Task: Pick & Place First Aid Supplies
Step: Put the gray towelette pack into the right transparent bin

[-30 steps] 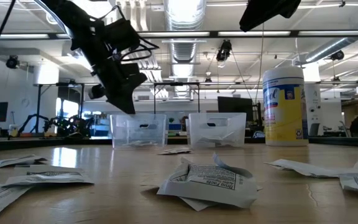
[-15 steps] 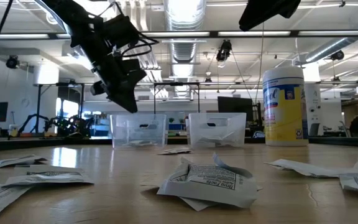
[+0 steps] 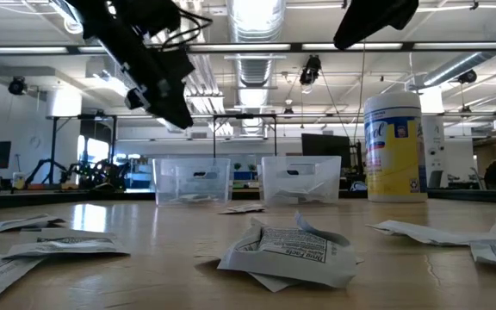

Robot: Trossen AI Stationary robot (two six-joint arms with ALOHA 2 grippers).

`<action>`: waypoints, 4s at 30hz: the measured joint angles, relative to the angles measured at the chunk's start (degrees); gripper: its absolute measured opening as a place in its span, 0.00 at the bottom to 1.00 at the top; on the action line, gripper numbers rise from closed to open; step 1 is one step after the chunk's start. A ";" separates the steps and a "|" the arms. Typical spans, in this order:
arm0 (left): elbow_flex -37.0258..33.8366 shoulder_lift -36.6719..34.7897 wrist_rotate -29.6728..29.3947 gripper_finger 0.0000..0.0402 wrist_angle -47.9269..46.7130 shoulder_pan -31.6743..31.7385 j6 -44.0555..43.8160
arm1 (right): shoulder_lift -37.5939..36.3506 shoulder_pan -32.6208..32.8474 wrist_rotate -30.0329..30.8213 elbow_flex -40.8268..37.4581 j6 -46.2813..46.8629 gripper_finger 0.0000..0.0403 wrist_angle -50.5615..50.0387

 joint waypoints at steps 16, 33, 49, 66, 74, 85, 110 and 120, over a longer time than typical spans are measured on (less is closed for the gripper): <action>-0.46 -4.13 -10.66 0.21 -7.26 -31.48 -9.90 | 0.00 -1.49 -0.70 -6.69 2.29 0.15 14.22; -8.86 -3.72 -20.61 0.20 0.32 -50.25 -26.22 | 0.71 -9.28 -3.53 -7.88 11.47 0.36 17.88; -13.38 -3.84 -25.60 0.20 4.12 -50.22 -24.02 | 6.17 -18.00 -6.78 -7.90 16.71 0.33 20.54; -13.38 -12.40 -31.55 0.20 3.86 -46.74 -18.19 | 16.10 -22.44 -9.27 -7.07 15.45 0.32 27.00; -13.38 -10.61 -31.72 0.20 3.52 -46.58 -18.02 | 20.30 -23.05 -9.30 -6.83 14.19 0.33 27.74; -13.38 -10.56 -31.76 0.20 3.63 -46.26 -18.10 | 24.09 -23.72 -9.08 -6.83 11.64 0.32 29.40; -13.38 -10.56 -31.74 0.20 3.61 -46.21 -18.19 | 24.30 -25.43 -12.30 -6.88 10.43 0.29 32.18; -13.38 -10.56 -31.74 0.20 3.61 -46.21 -18.19 | 24.85 -25.88 -12.27 -6.77 11.90 0.17 32.13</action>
